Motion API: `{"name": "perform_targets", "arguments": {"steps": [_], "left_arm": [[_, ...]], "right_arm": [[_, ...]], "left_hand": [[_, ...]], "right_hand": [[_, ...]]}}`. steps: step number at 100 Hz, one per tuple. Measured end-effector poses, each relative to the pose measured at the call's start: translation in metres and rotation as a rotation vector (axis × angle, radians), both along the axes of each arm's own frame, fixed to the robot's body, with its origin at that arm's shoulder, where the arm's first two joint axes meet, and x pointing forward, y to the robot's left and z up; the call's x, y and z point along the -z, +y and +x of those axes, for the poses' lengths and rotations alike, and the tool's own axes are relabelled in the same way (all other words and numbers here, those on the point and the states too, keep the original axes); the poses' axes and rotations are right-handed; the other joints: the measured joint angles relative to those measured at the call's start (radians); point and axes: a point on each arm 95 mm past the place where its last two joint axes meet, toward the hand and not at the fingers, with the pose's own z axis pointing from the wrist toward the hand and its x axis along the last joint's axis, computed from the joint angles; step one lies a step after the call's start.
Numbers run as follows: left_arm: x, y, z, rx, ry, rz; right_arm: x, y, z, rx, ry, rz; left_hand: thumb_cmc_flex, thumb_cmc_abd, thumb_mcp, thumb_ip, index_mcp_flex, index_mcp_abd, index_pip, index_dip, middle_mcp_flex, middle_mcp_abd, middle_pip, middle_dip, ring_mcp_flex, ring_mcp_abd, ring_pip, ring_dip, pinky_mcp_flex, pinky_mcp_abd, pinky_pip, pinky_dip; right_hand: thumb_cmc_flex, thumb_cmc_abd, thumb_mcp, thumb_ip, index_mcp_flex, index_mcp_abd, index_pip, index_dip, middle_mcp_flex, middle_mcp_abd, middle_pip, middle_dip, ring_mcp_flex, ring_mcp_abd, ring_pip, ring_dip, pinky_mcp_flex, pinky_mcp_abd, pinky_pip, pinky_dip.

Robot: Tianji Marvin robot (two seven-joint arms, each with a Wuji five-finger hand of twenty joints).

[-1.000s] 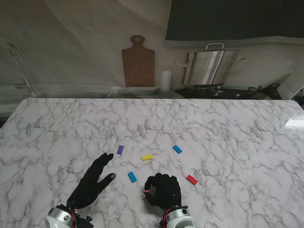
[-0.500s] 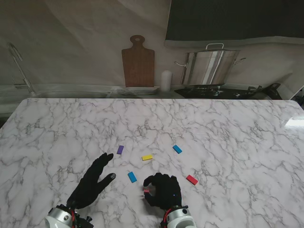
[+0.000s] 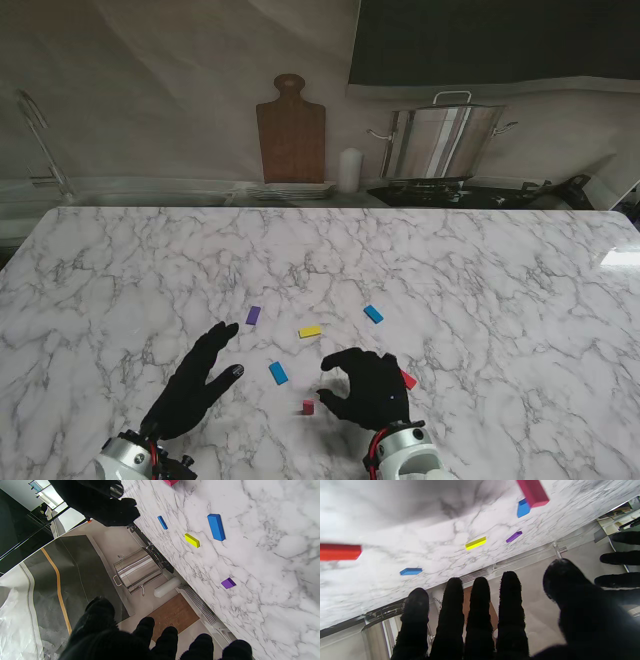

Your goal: Arrange dominoes in a row

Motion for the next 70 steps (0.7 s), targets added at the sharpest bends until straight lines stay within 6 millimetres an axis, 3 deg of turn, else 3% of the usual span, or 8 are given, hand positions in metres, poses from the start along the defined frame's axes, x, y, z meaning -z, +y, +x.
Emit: {"name": "perform_targets", "arguments": {"steps": [17, 70], "left_arm": [[0.000, 0.000, 0.000, 0.000, 0.001, -0.001], [0.000, -0.001, 0.000, 0.003, 0.001, 0.000]], "right_arm": [[-0.007, -0.023, 0.004, 0.033, -0.007, -0.072], [0.010, -0.077, 0.017, 0.135, 0.048, -0.309]], "left_hand": [[0.000, 0.000, 0.000, 0.000, 0.000, 0.000, 0.000, 0.000, 0.000, 0.000, 0.000, 0.000, 0.000, 0.000, 0.000, 0.000, 0.000, 0.000, 0.000, 0.000], [0.000, 0.000, 0.000, 0.000, 0.000, 0.000, 0.000, 0.000, 0.000, 0.000, 0.000, 0.000, 0.000, 0.000, 0.000, 0.000, 0.000, 0.000, 0.000, 0.000]], "right_hand": [[0.001, 0.012, -0.001, 0.013, 0.000, 0.003, -0.026, 0.000, 0.012, 0.012, -0.060, -0.045, 0.012, 0.000, -0.063, -0.022, 0.000, 0.011, -0.044, -0.021], [0.002, 0.021, -0.002, 0.027, -0.013, 0.021, -0.028, -0.007, -0.003, 0.012, -0.031, -0.022, 0.016, 0.000, -0.067, -0.028, 0.000, 0.012, -0.060, -0.032]]}}
